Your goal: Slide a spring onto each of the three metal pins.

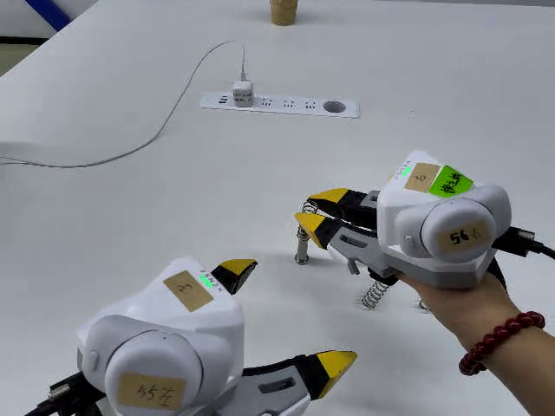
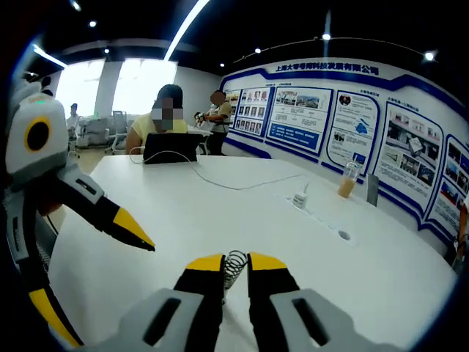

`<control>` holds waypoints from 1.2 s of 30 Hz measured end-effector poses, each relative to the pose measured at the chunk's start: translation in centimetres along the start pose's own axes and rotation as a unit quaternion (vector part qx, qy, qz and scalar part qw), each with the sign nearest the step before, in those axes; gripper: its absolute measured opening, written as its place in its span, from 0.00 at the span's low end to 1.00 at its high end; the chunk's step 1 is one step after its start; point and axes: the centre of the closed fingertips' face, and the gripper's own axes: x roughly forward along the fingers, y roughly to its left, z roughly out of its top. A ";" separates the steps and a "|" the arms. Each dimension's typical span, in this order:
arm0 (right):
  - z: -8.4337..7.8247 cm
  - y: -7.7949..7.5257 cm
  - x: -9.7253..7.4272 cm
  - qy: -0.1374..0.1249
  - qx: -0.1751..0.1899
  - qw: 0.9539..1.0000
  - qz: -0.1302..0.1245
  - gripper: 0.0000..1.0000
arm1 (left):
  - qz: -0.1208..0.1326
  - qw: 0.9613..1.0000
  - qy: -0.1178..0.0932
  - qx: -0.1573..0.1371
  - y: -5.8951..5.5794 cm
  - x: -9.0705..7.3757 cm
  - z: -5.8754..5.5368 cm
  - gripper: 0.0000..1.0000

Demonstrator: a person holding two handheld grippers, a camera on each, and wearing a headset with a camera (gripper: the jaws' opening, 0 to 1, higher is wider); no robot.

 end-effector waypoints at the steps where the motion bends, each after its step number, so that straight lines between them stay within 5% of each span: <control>1: -0.2 0.0 0.1 0.004 -0.005 1.000 -0.001 0.13 | 0.000 1.000 0.000 0.000 0.0 0.0 0.0 0.78; 36: -3.6 1.3 1.4 0.062 -0.001 0.998 0.010 0.13 | 0.006 1.000 0.011 0.004 0.4 0.1 -0.4 0.74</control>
